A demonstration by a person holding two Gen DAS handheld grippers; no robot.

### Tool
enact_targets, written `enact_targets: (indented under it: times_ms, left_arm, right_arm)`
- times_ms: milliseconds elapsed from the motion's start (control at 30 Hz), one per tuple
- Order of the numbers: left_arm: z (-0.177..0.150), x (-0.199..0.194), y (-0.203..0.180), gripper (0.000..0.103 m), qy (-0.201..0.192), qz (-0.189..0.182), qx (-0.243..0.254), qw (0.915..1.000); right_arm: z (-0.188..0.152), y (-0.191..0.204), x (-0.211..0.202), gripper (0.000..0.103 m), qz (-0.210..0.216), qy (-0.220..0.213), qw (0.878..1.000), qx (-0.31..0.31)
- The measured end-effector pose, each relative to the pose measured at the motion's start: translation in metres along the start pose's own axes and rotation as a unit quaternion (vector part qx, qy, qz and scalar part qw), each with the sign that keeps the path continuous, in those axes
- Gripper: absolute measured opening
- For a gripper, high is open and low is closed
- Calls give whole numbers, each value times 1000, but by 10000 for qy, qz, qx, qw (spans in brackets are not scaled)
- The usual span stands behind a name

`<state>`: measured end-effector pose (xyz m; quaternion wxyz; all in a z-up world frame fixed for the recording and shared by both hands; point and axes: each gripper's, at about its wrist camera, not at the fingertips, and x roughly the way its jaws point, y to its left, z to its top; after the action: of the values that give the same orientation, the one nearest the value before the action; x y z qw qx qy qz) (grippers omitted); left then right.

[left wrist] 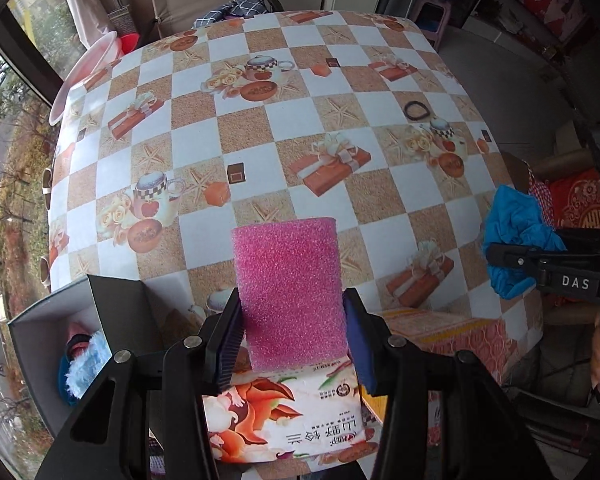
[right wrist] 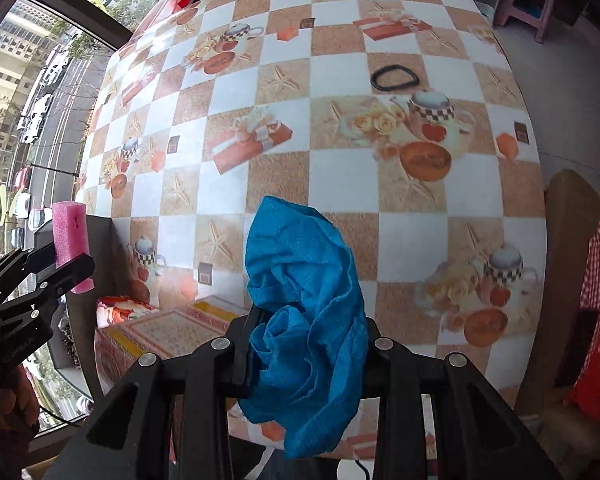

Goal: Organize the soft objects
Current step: 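Lift the pink sponge with the left tool while the right tool carries the blue cloth toward the box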

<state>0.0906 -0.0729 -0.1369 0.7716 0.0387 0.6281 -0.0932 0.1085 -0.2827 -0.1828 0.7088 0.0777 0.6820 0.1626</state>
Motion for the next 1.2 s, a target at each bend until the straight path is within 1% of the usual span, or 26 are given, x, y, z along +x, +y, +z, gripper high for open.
enact_targets:
  times_ms: [133,300,433,567,733,867,967,1200]
  left_arm:
    - [-24,-6,-2,52,51,-70,25,10000]
    - [-56,-14,-2,52,91,-132,92,9998]
    - [-81,-20,-2,52,133,-231,206,9994]
    - [-102,-28,1,52,122,-237,274,9993]
    - [-119,-41,16,52,-9,-293,115,9995]
    - [-127,-49,36,52,-111,-251,-145,9995]
    - [-136,-54,52,52,-163,-198,-348,9991]
    - [-158,-63,92,52,-261,-95,-928,9953]
  right_arm:
    - [-29,-3,-2,34,-79,26,9999,128]
    - [-61,2,-6,34,-69,79,9997,233]
    - [-89,15,-3,34,-31,193,9995,234]
    - [-115,31,3,34,24,360,9992,187]
    - [-141,51,12,34,122,578,9982,46]
    - [-145,76,17,34,145,676,9973,-253]
    - [-144,99,17,34,153,684,9957,-614]
    - [-132,155,17,34,84,673,9873,-1440]
